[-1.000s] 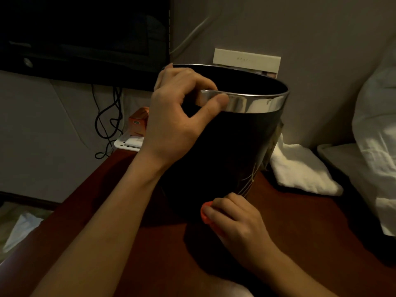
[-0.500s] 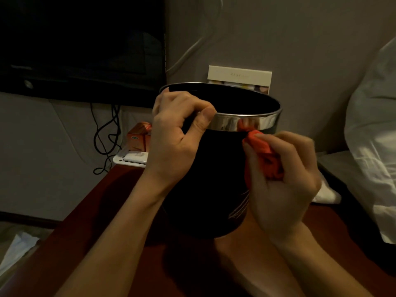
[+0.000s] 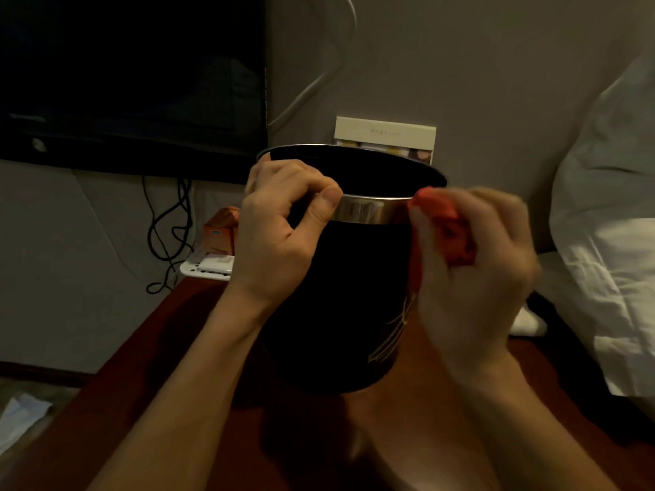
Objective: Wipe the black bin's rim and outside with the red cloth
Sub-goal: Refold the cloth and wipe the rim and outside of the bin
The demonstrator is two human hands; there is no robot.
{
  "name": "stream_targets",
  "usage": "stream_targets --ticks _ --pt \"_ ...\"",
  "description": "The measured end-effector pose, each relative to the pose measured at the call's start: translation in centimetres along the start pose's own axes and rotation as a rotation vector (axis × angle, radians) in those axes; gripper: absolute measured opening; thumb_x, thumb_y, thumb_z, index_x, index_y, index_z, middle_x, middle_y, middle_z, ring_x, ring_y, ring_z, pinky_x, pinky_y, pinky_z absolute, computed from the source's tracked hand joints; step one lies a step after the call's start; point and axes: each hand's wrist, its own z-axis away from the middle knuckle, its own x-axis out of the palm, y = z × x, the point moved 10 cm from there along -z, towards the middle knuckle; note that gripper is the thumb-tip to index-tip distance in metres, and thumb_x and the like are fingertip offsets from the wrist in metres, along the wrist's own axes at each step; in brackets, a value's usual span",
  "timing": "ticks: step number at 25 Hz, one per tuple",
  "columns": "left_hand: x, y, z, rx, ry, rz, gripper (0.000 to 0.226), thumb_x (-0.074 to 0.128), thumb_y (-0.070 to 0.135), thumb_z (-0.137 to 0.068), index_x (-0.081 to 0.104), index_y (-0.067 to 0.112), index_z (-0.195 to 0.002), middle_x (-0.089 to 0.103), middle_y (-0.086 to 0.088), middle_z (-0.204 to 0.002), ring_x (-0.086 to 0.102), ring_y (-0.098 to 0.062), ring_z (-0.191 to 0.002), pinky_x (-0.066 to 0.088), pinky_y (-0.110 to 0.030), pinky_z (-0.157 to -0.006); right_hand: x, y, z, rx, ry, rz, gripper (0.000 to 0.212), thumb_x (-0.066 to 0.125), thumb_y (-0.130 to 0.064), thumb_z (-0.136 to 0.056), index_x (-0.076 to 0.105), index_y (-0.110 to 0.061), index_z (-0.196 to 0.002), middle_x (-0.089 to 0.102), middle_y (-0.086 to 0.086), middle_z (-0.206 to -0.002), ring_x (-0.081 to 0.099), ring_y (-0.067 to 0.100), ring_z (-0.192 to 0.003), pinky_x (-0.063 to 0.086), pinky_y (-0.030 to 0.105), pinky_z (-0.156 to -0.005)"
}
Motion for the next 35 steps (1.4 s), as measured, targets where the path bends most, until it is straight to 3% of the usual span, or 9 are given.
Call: stream_targets --ticks 3,8,13,15,18,23,28,31,35 --pt "-0.4 -0.5 -0.1 -0.026 0.007 0.048 0.011 0.056 0.021 -0.092 0.063 0.02 -0.084 0.061 0.009 -0.087 0.055 -0.009 -0.1 0.02 -0.018 -0.105 1.3 -0.7 1.2 0.009 -0.074 -0.026 0.025 0.078 -0.01 -0.093 0.074 0.003 -0.113 0.062 0.011 -0.11 0.052 0.008 -0.104 0.039 0.007 -0.096" --pt "1.2 1.6 0.3 0.004 -0.028 -0.132 0.019 0.046 0.029 -0.094 0.063 0.021 -0.094 0.061 0.009 -0.096 0.05 -0.008 -0.109 0.015 -0.039 -0.114 4.4 -2.1 5.6 -0.123 -0.38 -0.111 0.025 0.068 -0.019 -0.098 0.072 -0.001 -0.114 0.064 0.013 -0.109 0.058 0.021 -0.098 0.051 0.03 -0.084" --pt "1.8 2.0 0.4 -0.014 -0.008 -0.108 0.013 0.057 0.035 -0.088 0.061 0.024 -0.092 0.056 0.017 -0.095 0.048 -0.001 -0.112 0.012 -0.034 -0.114 4.6 -1.1 5.0 -0.004 -0.499 -0.184 0.043 0.07 -0.025 -0.082 0.055 -0.01 -0.12 0.051 0.002 -0.114 0.047 0.005 -0.1 0.039 0.005 -0.09" --pt "0.6 0.8 0.2 -0.029 0.021 -0.055 0.013 0.062 0.036 -0.085 0.061 0.024 -0.089 0.057 0.016 -0.093 0.051 -0.001 -0.108 0.017 -0.029 -0.112 3.2 0.0 3.8 0.109 -0.424 -0.237 0.036 0.066 -0.026 -0.078 0.058 -0.013 -0.11 0.05 -0.004 -0.104 0.045 0.002 -0.087 0.038 0.004 -0.082" --pt "0.1 0.0 0.2 -0.049 -0.012 0.018 0.012 0.064 0.035 -0.084 0.06 0.024 -0.088 0.061 0.008 -0.093 0.055 -0.01 -0.108 0.021 -0.022 -0.108 0.0 4.4 1.9 0.371 -0.149 -0.229 0.023 0.062 -0.023 -0.082 0.054 -0.023 -0.103 0.053 -0.005 -0.093 0.051 0.005 -0.079 0.041 0.015 -0.071" --pt "0.3 -0.3 0.2 -0.078 -0.025 0.053 0.009 0.065 0.03 -0.085 0.061 0.023 -0.088 0.061 0.005 -0.094 0.054 -0.013 -0.109 0.021 -0.02 -0.108 -0.8 8.6 1.2 0.526 -0.073 -0.063 0.025 0.065 -0.015 -0.091 0.064 -0.013 -0.116 0.057 0.002 -0.111 0.054 0.006 -0.097 0.047 0.018 -0.085" --pt "0.3 -0.3 0.1 -0.079 -0.019 0.044 0.009 0.063 0.032 -0.085 0.059 0.024 -0.088 0.06 0.007 -0.094 0.054 -0.014 -0.108 0.022 -0.013 -0.104 0.1 3.3 1.6 0.27 -0.101 -0.018 0.025 0.068 -0.006 -0.093 0.068 0.001 -0.117 0.053 0.008 -0.112 0.05 0.007 -0.099 0.037 0.004 -0.087" --pt "0.3 -0.2 0.2 -0.073 -0.021 0.033 0.01 0.062 0.031 -0.086 0.059 0.022 -0.088 0.06 0.004 -0.093 0.055 -0.019 -0.106 0.021 -0.008 -0.101 0.6 -0.2 2.1 0.062 -0.112 -0.044 0.023 0.069 -0.008 -0.097 0.071 0.004 -0.116 0.058 0.014 -0.112 0.055 0.016 -0.102 0.044 0.016 -0.092" --pt "0.4 -0.1 0.1 -0.049 -0.026 0.025 0.012 0.061 0.033 -0.086 0.058 0.021 -0.089 0.06 0.006 -0.093 0.055 -0.02 -0.105 0.021 -0.012 -0.103 3.5 -5.6 5.3 -0.223 -0.265 -0.007 0.019 0.064 -0.015 -0.102 0.077 -0.001 -0.104 0.07 0.017 -0.106 0.058 0.027 -0.093 0.046 0.038 -0.077"
